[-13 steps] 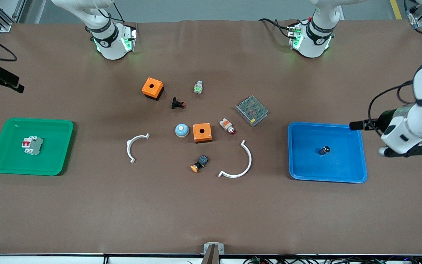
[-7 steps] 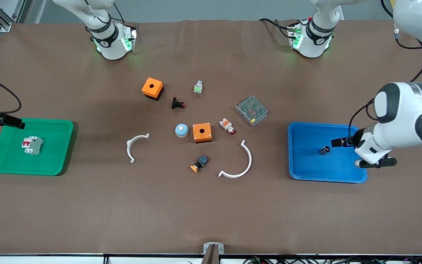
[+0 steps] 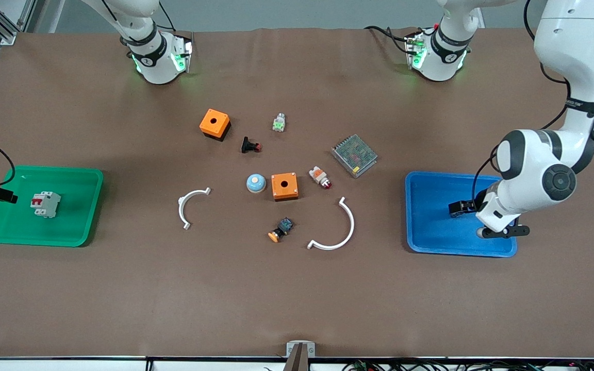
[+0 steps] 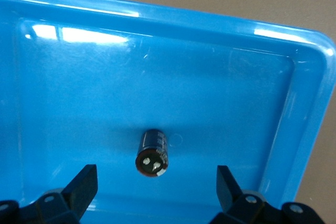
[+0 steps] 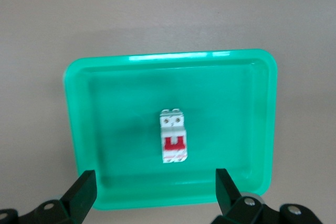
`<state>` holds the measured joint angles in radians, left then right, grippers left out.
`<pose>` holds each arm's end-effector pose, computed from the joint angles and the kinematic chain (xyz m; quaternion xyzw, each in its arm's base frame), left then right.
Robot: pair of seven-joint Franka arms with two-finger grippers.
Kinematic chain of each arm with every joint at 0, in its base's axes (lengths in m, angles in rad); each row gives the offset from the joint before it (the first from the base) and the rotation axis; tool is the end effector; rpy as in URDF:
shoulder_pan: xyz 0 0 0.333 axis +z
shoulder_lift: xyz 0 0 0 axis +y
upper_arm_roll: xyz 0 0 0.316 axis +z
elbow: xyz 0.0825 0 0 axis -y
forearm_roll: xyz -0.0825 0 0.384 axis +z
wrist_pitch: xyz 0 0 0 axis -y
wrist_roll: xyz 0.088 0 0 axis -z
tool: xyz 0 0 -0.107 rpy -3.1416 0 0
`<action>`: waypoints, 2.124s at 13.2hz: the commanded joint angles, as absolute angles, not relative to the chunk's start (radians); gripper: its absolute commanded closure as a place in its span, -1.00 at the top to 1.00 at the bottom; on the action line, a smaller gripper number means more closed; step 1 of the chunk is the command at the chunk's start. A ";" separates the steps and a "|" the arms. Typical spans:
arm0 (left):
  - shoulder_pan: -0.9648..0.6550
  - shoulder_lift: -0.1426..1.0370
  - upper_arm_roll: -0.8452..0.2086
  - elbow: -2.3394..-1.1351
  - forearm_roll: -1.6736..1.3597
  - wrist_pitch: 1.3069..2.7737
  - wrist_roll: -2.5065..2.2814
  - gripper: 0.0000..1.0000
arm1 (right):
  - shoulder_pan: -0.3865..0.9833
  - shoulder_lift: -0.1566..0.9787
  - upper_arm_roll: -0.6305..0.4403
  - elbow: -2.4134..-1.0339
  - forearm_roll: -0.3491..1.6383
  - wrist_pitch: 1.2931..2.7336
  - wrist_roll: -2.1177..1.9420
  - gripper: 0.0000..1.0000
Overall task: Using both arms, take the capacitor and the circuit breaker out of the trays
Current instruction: 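Lower the left gripper to the capacitor while the right gripper reaches the breaker, then close the left gripper on the capacitor while the right gripper grasps the breaker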
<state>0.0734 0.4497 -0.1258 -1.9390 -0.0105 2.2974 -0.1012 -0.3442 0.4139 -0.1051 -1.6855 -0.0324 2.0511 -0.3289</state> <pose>0.6119 -0.0295 0.2454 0.9980 0.0330 -0.0462 0.0278 0.5953 -0.2814 0.3570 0.9979 -0.0484 -0.0348 0.0240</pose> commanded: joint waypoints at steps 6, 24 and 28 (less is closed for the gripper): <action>0.074 0.468 -0.127 -2.048 0.079 2.459 -0.106 0.99 | -0.413 0.528 -0.084 -1.844 0.021 2.367 -0.488 1.00; 0.069 0.483 -0.129 -2.030 0.087 2.477 -0.152 -0.70 | -0.306 0.522 -0.092 -1.634 0.097 2.003 -0.469 -0.97; -0.038 0.471 -0.130 -1.948 0.089 2.337 -0.352 -0.70 | -0.096 0.454 -0.083 -1.611 0.064 1.884 -0.212 -0.90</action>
